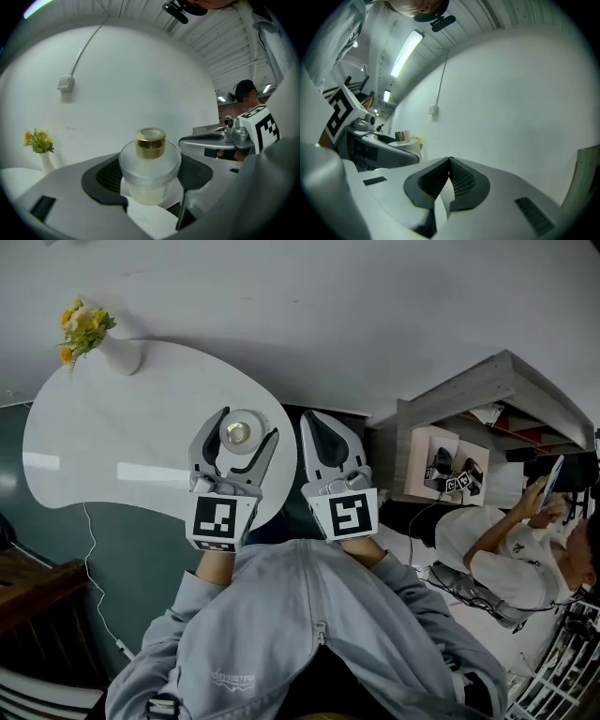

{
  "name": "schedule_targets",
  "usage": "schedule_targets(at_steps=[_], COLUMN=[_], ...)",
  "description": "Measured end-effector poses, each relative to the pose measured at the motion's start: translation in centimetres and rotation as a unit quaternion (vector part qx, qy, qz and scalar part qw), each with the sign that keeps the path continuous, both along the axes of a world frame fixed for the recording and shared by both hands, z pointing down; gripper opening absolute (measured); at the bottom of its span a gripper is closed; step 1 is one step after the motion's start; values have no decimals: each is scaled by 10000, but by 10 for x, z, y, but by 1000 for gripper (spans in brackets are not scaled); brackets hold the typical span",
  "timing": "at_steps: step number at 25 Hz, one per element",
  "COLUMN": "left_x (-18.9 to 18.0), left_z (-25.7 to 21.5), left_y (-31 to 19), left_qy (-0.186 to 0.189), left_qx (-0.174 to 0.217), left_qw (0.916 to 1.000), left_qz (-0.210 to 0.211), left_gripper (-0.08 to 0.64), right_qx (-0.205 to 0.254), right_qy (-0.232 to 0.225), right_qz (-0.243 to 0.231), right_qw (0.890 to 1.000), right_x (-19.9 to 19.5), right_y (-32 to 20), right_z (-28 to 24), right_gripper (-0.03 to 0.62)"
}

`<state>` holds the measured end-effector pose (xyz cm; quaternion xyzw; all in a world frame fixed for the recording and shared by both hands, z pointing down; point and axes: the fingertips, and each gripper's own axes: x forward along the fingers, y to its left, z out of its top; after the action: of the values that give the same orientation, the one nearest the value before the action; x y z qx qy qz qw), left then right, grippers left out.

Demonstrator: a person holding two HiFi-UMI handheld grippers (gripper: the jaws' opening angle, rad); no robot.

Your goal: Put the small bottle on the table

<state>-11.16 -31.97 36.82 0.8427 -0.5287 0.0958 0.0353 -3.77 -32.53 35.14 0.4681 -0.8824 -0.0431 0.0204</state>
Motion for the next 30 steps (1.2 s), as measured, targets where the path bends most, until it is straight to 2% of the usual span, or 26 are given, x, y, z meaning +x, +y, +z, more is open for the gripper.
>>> schedule_targets(at_steps=[7,18,22,26,30], left_x=[0,9,13,13,12], left_z=[20,57,79,93,111], left_y=[-25,-57,-64,-73,-77], left_qy=[-123,-267,-385,-454,-439], left_qx=[-59,-102,-389,-256,-306], left_qw=[9997,9990,9978,9976,9974], left_qz=[221,341,374,445,484], left_gripper=[331,331,331,331,331], right_qx=[-115,-316,-446,-608,-672], right_qy=[57,72,67,74,155], right_qz=[111,-197,-194,-210,-290], right_qw=[9999,9993,9988,9979,9972], right_x=[-4,-11,-10,-12,-17], right_y=[-19,-50,-61,-67,-70], right_z=[18,51,72,92,108], right_gripper=[26,26,26,26,26])
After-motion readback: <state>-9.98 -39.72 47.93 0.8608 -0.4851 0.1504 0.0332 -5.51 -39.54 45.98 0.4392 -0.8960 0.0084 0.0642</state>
